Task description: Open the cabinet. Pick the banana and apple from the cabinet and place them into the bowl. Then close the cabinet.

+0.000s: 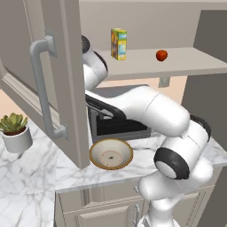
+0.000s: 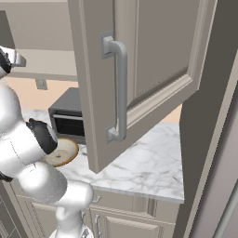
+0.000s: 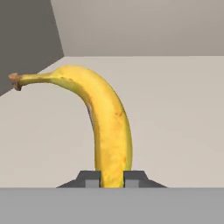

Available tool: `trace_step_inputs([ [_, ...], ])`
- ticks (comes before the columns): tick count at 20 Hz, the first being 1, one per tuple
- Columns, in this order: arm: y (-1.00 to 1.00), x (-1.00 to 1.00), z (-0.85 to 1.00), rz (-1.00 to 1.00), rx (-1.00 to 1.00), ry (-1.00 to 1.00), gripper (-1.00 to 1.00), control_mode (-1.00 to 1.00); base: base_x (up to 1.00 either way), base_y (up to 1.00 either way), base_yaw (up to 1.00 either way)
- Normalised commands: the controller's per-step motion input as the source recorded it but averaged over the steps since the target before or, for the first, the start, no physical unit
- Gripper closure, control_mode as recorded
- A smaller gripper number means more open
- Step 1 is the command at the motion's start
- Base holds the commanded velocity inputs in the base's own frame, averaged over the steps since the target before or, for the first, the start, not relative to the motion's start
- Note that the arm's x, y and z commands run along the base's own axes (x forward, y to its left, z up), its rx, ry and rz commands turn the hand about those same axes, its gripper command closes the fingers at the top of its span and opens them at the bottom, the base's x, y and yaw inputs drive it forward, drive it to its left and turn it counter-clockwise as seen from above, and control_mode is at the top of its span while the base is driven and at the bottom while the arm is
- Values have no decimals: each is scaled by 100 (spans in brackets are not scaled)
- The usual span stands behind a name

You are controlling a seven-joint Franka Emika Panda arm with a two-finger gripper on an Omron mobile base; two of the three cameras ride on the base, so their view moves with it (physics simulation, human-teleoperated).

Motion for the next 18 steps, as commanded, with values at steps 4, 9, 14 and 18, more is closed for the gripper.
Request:
trace_step_inputs([
  [4, -55, -100, -9, -2, 10, -16, 100, -100, 0, 0, 0],
  [9, -95, -100, 0, -8, 19, -10, 100, -100, 0, 0, 0],
  [14, -100, -100, 2, -15, 26, 0, 100, -100, 0, 0, 0],
  [18, -94, -100, -12, -14, 21, 16, 100, -100, 0, 0, 0],
])
